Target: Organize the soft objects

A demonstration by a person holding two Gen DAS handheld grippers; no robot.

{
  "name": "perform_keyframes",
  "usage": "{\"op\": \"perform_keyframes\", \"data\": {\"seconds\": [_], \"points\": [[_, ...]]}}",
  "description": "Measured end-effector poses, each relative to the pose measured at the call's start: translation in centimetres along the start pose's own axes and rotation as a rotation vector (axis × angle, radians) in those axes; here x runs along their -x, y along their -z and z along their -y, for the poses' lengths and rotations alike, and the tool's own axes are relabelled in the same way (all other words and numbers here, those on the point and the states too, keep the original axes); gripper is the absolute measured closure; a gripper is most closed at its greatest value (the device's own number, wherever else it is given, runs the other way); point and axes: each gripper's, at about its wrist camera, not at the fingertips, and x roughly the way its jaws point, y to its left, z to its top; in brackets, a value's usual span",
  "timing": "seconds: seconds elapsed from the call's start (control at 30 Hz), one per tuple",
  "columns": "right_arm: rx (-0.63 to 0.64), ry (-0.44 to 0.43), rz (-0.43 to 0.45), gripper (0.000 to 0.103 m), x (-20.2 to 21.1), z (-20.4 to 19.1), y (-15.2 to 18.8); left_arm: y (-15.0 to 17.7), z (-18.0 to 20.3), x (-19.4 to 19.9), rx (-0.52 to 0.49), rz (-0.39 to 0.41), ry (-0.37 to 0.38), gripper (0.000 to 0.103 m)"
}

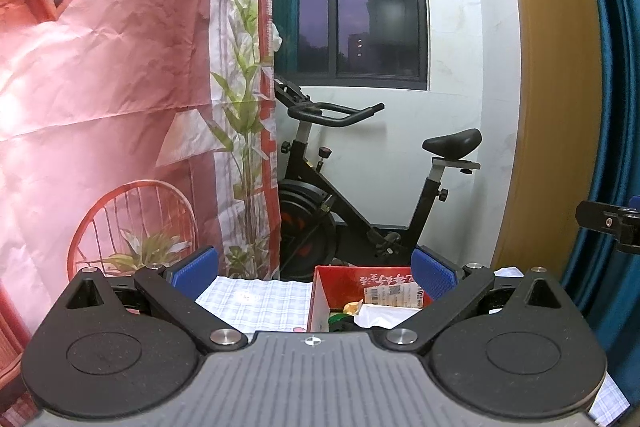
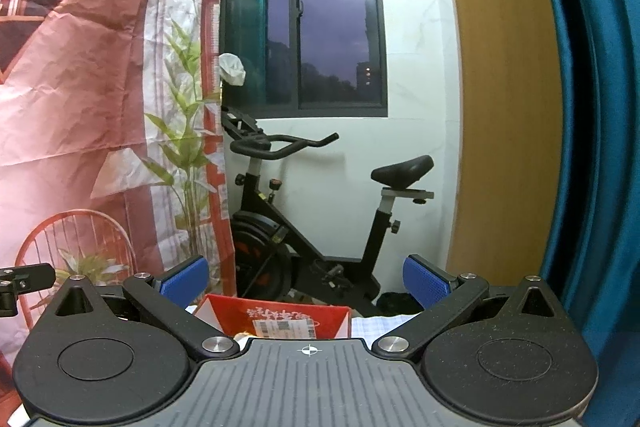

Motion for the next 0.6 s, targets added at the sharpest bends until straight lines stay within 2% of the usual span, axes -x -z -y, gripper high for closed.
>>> {"op": "perform_keyframes", "data": {"seconds": [0.6], "points": [[0.009,-0.007,-0.003,0.000,0.02,-0.35,0.10,0.08,-0.07,0.19,0.008,0.001,-0.005,0.000]]}}
